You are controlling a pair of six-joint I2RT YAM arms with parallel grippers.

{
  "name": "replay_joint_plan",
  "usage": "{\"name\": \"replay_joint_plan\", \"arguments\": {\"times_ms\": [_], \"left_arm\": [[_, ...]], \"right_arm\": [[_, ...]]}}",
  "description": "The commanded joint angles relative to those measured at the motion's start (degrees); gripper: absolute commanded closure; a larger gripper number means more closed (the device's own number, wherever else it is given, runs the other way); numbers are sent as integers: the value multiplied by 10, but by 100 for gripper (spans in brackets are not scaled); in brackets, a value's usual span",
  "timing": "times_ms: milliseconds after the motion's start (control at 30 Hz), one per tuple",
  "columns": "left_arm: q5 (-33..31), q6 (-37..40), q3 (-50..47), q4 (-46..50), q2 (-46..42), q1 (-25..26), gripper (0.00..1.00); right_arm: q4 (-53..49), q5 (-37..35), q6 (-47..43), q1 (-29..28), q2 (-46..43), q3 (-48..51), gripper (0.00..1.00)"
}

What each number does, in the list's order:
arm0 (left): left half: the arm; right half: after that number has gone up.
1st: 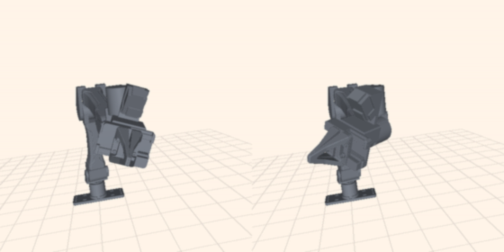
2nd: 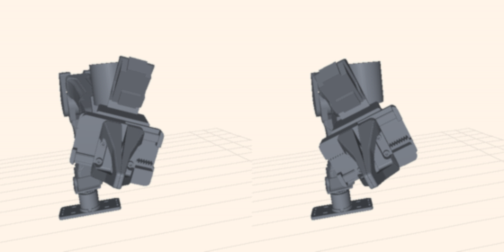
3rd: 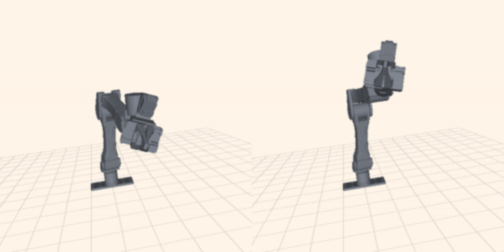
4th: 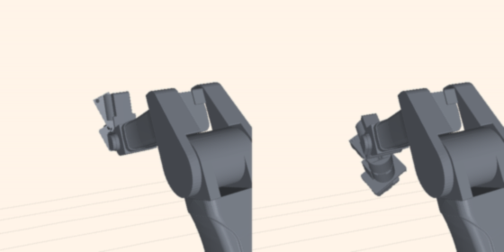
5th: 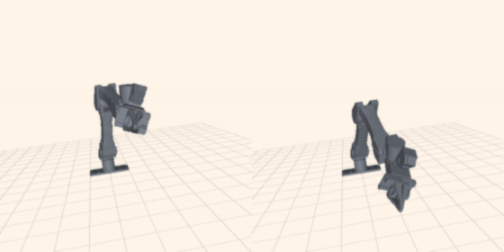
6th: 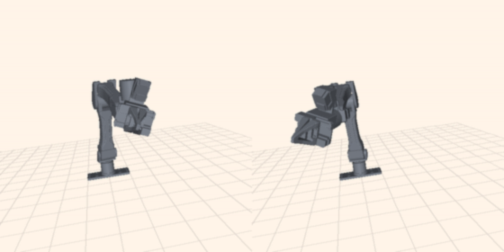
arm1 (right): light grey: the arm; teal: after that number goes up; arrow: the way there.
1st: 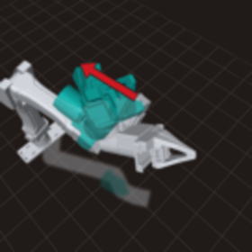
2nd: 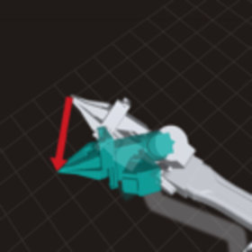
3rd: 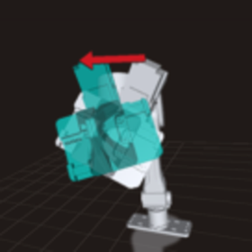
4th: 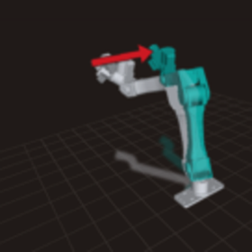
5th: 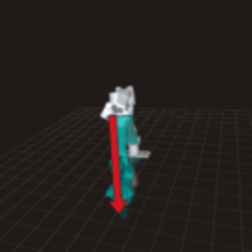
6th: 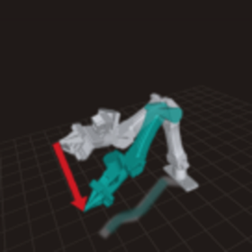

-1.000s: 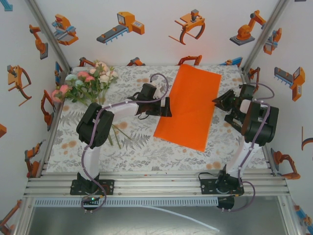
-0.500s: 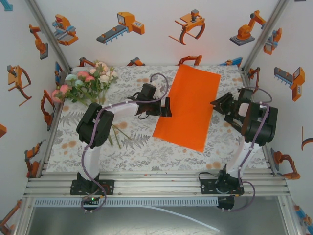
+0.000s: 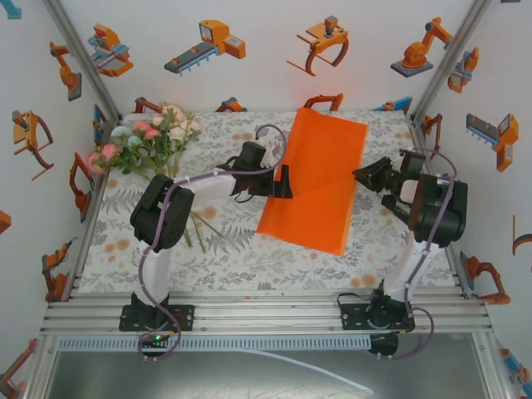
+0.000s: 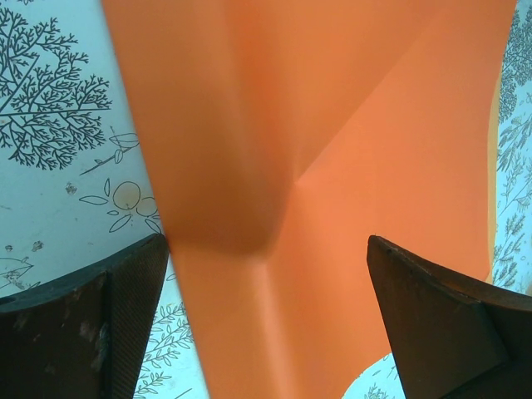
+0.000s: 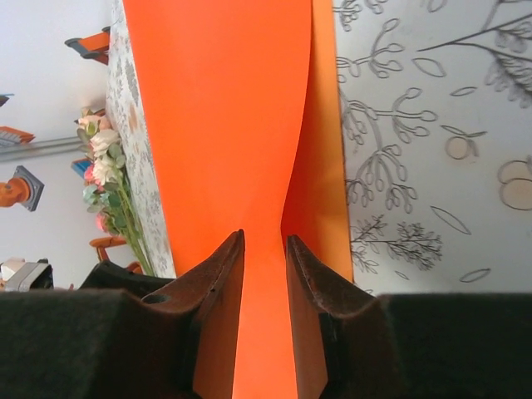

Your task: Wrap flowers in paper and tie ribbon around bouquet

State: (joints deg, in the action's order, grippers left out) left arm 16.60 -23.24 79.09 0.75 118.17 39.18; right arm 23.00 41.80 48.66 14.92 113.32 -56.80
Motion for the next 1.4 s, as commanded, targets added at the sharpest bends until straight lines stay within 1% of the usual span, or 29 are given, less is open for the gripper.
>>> {"name": "replay_joint_plan", "arguments": {"times_ms": [0,67,133,200,233,333,367,533,633,667,800,933,1067,1200,1267,1367], "left_arm": [[13,5,-1,36,24,0,3],[13,7,0,37,24,-1,3],[13,7,1,36,24,-1,3],[14,8,1,36,24,-1,3],[13,8,0,36,25,0,3],[14,8,-1,35,24,-1,3],[14,7,-1,35,25,0,3],[13,8,-3,34,23,0,3],[10,18,-5,36,11,0,3],[7,22,-8,36,2,0,3],[-10,40,-13,42,-41,-4,3],[-33,57,-14,55,-94,-3,3],[-69,64,-15,72,-145,11,3],[-112,46,-12,73,-180,51,3],[-133,25,-2,67,-185,80,3],[-159,-11,15,43,-178,124,3]], "right_arm": [[12,10,-2,-15,5,-8,74],[9,3,-6,-19,4,-7,74],[3,-4,-12,-21,3,-7,69],[5,-3,-13,-22,4,-6,57],[8,0,-11,-22,4,-7,55],[13,10,-9,-26,7,-9,54],[13,10,-9,-27,8,-10,56],[11,5,-8,-28,2,-10,75],[-13,-3,-11,-29,-14,-12,95],[-27,-7,-11,-28,-24,-14,100],[-114,-22,-18,-34,-78,-22,100],[-226,-86,-14,-53,-135,-35,100],[-258,-143,32,-83,-193,-29,100],[-279,-219,94,-121,-250,-20,100],[-317,-275,139,-141,-272,-25,100],[-347,-311,179,-157,-291,-32,100]]}}
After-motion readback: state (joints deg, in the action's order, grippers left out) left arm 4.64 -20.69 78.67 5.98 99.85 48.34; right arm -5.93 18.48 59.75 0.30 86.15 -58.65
